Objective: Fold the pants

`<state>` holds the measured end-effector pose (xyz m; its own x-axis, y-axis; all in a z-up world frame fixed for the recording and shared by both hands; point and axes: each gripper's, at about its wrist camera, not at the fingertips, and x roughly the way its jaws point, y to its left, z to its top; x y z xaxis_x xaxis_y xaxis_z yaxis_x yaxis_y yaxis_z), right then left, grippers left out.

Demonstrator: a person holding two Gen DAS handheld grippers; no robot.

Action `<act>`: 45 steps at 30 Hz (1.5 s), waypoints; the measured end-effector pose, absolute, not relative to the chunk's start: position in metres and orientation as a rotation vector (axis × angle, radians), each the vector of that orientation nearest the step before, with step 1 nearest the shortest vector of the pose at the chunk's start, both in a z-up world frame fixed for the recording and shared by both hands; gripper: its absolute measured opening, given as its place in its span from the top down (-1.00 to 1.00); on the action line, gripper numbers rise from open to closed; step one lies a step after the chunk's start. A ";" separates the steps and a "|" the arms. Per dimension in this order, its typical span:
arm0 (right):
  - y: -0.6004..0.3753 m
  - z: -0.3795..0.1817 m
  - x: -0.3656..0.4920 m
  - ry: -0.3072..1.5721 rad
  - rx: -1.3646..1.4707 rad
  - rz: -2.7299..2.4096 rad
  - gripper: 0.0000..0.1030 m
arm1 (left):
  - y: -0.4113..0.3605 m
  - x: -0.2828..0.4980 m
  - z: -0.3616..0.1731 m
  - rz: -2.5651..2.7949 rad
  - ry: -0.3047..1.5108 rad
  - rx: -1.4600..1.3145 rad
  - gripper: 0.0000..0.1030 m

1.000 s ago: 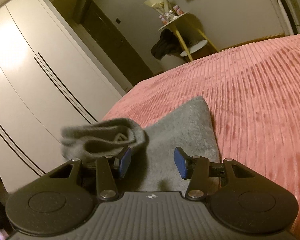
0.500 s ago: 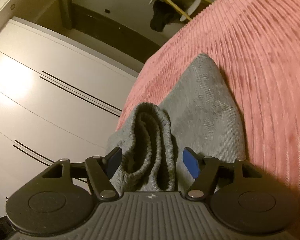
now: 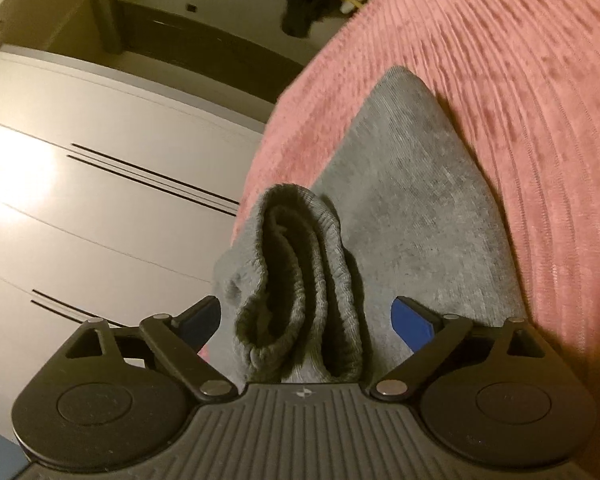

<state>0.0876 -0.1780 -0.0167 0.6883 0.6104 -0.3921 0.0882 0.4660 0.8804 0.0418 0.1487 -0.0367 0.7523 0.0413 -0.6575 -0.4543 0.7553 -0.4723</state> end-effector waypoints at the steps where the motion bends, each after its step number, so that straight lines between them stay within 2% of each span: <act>1: -0.176 -0.017 0.093 0.794 1.046 0.361 -0.82 | 0.148 0.041 -0.037 0.283 0.673 -0.660 -0.97; 10: -0.155 -0.005 0.136 1.011 0.951 0.358 -0.85 | 0.147 0.036 -0.030 0.182 0.636 -0.690 -0.97; 16: -0.141 -0.010 0.147 1.066 0.942 0.357 -0.85 | 0.142 0.038 -0.030 0.141 0.648 -0.687 -0.97; 17: -0.138 -0.011 0.149 1.064 0.936 0.352 -0.79 | 0.142 0.039 -0.032 0.139 0.652 -0.696 -0.97; 18: -0.133 -0.010 0.152 1.058 0.939 0.356 -0.64 | 0.143 0.039 -0.033 0.139 0.650 -0.711 -0.97; 19: -0.129 -0.010 0.154 1.058 0.965 0.372 -0.36 | 0.145 0.038 -0.034 0.137 0.644 -0.729 -0.97; 21: -0.122 -0.009 0.155 1.044 0.971 0.372 -0.08 | 0.150 0.034 -0.035 0.140 0.628 -0.768 -0.97; 22: -0.118 -0.008 0.155 1.029 0.955 0.382 -0.07 | 0.151 0.033 -0.036 0.141 0.622 -0.783 -0.97; 24: -0.114 -0.014 0.153 1.012 0.988 0.390 -0.23 | 0.152 0.033 -0.037 0.138 0.620 -0.800 -0.97; 25: -0.113 -0.019 0.154 1.014 1.024 0.388 -0.41 | 0.152 0.033 -0.037 0.139 0.618 -0.803 -0.97; 26: -0.112 -0.025 0.154 1.004 1.070 0.388 -0.50 | 0.152 0.034 -0.038 0.141 0.618 -0.805 -0.97; 27: -0.109 -0.029 0.154 0.996 1.107 0.388 -0.51 | 0.152 0.035 -0.038 0.142 0.619 -0.808 -0.97; 28: -0.107 -0.029 0.154 0.993 1.116 0.377 -0.45 | 0.153 0.034 -0.039 0.145 0.618 -0.814 -0.97; 29: -0.103 -0.025 0.153 0.986 1.099 0.354 -0.10 | 0.154 0.033 -0.039 0.153 0.614 -0.823 -0.97; 30: -0.096 -0.017 0.152 0.982 1.047 0.322 0.13 | 0.155 0.031 -0.039 0.169 0.601 -0.830 -0.97; 32: -0.083 0.004 0.146 0.947 0.928 0.308 0.23 | 0.156 0.023 -0.036 0.249 0.543 -0.825 -0.97; 35: -0.067 0.043 0.139 0.866 0.810 0.305 0.26 | 0.159 0.013 -0.033 0.283 0.471 -0.841 -0.97; 40: -0.066 0.104 0.111 0.660 0.732 0.340 0.28 | 0.161 0.017 -0.034 0.242 0.512 -0.863 -0.97; 45: -0.100 0.120 0.083 0.556 0.717 0.237 0.27 | 0.157 0.019 -0.035 0.197 0.534 -0.847 -0.97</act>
